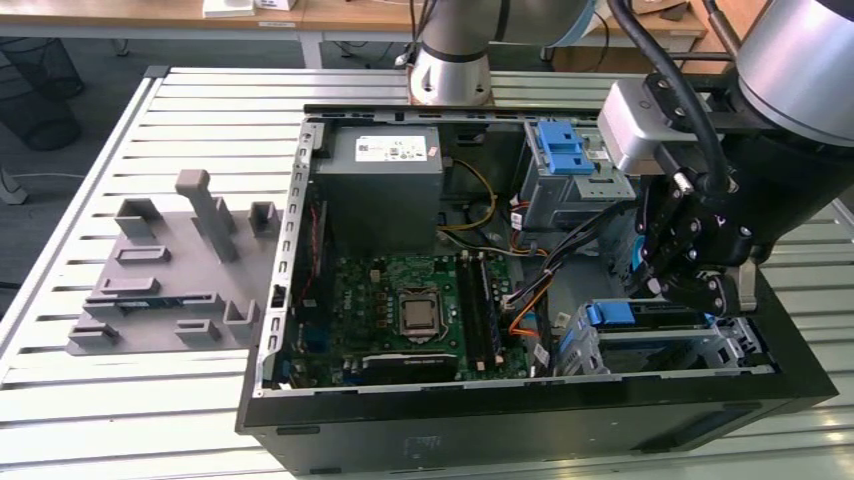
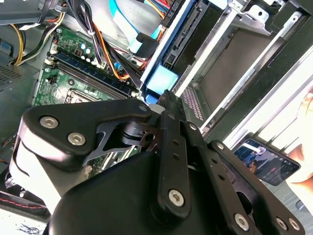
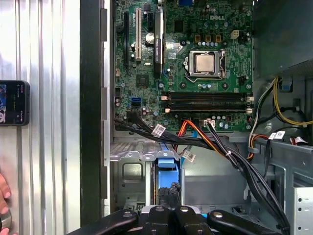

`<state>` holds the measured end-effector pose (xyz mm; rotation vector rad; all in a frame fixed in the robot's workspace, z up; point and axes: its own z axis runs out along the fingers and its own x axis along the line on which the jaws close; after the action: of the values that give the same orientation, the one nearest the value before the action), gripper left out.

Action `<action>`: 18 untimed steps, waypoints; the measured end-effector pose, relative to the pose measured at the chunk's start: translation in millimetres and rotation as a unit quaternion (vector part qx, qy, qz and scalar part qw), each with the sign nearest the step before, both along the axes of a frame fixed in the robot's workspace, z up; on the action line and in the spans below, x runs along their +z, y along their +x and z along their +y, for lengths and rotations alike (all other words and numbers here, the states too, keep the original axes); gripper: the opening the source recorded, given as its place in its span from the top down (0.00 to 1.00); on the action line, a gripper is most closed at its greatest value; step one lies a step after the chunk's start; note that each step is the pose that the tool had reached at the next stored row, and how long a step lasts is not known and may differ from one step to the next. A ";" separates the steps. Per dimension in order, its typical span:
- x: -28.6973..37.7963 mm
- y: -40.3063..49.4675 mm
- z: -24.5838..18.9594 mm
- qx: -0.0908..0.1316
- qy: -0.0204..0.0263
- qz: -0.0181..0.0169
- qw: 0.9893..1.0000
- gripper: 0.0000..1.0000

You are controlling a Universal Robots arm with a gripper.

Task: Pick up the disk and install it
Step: 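Insert the first disk wire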

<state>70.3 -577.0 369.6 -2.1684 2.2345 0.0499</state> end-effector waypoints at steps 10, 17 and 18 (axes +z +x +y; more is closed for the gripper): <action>-1.6 15.7 5.5 0.000 0.000 0.000 1.000 0.89; -2.7 31.6 9.9 0.000 0.000 0.000 1.000 0.89; -2.9 33.6 10.6 0.000 0.000 0.000 1.000 0.89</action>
<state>103.9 -566.4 366.7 -2.1682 2.2343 0.0503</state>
